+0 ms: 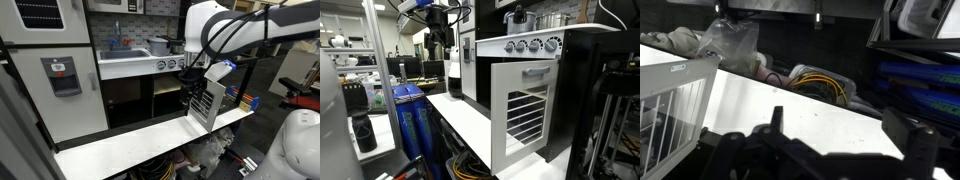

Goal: Close the right cabinet door

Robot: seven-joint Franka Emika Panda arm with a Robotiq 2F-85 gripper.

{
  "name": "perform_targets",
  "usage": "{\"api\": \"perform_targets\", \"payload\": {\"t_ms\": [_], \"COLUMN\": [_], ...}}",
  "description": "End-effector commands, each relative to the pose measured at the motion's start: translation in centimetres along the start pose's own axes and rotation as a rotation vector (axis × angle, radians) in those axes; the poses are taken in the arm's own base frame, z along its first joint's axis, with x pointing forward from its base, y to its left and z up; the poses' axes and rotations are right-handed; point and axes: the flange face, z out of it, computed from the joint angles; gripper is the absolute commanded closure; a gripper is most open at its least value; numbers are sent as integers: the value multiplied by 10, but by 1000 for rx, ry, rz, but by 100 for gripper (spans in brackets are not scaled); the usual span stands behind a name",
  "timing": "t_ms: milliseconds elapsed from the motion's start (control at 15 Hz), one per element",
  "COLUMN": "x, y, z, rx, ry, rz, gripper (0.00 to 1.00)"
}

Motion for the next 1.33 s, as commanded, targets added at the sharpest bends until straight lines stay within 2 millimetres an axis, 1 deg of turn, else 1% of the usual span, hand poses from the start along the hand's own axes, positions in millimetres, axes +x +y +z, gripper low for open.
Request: {"api": "perform_targets", "payload": {"t_ms": [0, 133, 267, 400, 667, 800, 1000, 1267], "x": [-7, -13, -21, -31, -54, -65, -81, -95], "y": [10, 19, 37, 63, 117, 142, 176, 219], "z": [-38, -62, -83, -100, -125, -134, -141, -135], "rx": [-62, -117, -171, -216, -268, -282, -298, -295], "ry": [25, 46, 64, 77, 98, 111, 121, 125], "rz": [-53, -82, -88, -54, 47, 100, 175, 249], "gripper": [0, 0, 0, 0, 0, 0, 0, 0]}}
